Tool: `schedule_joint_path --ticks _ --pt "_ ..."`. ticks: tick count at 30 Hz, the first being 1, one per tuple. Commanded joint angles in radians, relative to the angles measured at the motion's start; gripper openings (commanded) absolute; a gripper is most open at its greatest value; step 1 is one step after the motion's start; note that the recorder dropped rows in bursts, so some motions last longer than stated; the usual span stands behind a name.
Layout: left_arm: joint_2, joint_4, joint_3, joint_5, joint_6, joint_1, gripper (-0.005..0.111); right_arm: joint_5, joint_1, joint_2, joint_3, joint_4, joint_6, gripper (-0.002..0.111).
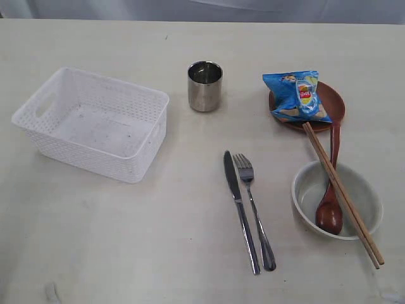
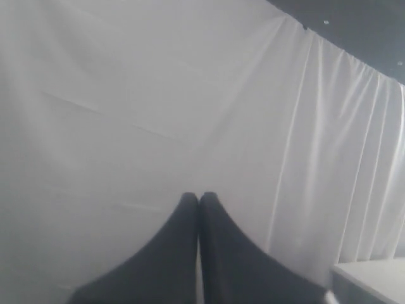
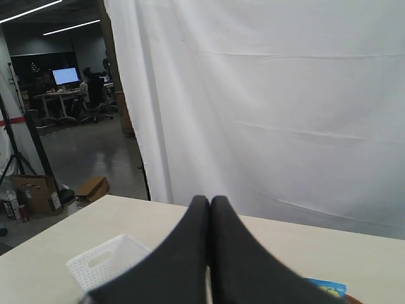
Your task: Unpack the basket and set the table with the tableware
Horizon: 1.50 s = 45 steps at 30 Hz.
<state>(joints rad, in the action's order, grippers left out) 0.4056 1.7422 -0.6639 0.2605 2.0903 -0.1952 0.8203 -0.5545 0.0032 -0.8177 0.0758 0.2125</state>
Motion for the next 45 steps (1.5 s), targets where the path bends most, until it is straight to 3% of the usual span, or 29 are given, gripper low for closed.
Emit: schedule_joint_path --ticks 1,7,13,16,23,29,32,37,39,45 --pt "-0.033 -0.243 0.006 -0.09 0.043 0.003 0.0 -0.001 0.005 -0.003 -0.006 0.005 0.0 0.0" --pt "-0.056 -0.729 0.006 -0.192 -0.054 0.003 0.0 -0.001 0.005 -0.003 -0.006 0.005 0.0 0.0" --pt "-0.056 -1.279 0.006 -0.243 -0.424 0.003 0.0 -0.001 0.005 -0.003 -0.006 0.005 0.0 0.0" --pt "-0.056 -1.456 0.006 -0.249 -0.656 0.003 0.0 -0.001 0.005 -0.003 -0.006 0.005 0.0 0.0" --pt "-0.056 -1.393 0.006 -0.326 -1.017 0.003 0.0 -0.001 0.005 -0.003 -0.006 0.005 0.0 0.0" --pt "-0.056 -1.393 0.006 -0.487 -1.053 0.003 0.0 -0.001 0.005 -0.003 -0.006 0.005 0.0 0.0" --pt "-0.054 -1.482 0.018 -0.534 -1.162 0.003 0.0 -0.001 0.005 -0.003 -0.006 0.005 0.0 0.0" --pt "-0.083 -1.795 0.105 -0.48 -1.617 0.003 0.0 -0.001 0.005 -0.003 -0.006 0.005 0.0 0.0" --pt "-0.112 -1.851 0.147 -0.463 -1.754 0.003 0.0 -0.001 0.005 -0.003 -0.006 0.005 0.0 0.0" --pt "-0.236 -1.714 0.286 -0.461 -1.817 0.034 0.0 -0.001 0.005 -0.003 -0.006 0.005 0.0 0.0"
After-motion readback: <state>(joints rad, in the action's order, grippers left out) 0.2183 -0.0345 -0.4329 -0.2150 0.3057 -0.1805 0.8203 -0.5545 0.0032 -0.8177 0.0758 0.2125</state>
